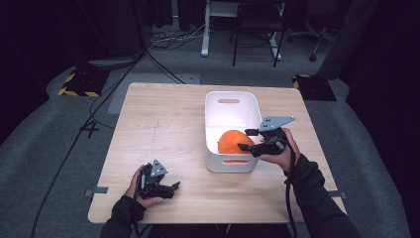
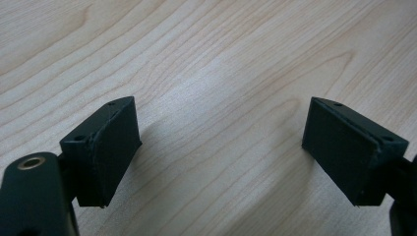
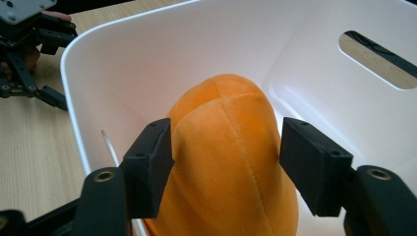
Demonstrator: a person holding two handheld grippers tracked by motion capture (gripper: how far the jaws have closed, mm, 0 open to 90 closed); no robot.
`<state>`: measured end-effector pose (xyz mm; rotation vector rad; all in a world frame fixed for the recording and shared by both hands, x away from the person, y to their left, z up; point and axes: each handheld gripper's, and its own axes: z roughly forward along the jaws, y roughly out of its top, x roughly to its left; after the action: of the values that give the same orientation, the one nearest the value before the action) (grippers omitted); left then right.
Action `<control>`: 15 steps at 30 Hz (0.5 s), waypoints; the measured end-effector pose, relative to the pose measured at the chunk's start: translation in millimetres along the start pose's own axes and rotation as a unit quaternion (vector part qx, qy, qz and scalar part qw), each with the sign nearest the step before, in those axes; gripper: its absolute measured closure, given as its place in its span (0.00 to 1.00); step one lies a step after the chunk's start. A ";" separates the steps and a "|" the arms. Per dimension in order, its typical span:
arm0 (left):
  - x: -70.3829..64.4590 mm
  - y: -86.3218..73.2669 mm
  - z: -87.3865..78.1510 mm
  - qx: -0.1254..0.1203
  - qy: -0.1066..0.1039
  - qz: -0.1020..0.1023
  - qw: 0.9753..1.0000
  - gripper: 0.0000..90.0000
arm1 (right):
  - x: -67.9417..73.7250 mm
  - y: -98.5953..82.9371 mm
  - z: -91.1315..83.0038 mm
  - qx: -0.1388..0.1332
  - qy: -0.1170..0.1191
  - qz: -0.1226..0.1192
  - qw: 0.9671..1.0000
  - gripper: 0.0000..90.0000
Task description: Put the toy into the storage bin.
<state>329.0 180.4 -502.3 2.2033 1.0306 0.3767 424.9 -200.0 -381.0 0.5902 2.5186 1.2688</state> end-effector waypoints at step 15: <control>0.0 0.0 0.1 0.000 -0.001 0.000 1.000 0.16 | -2.7 -2.3 -22.0 -0.039 -0.043 0.002 0.998 0.27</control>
<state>329.0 180.4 -502.4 2.2029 1.0301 0.3745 417.9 -218.0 -369.9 0.6189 2.3877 1.3074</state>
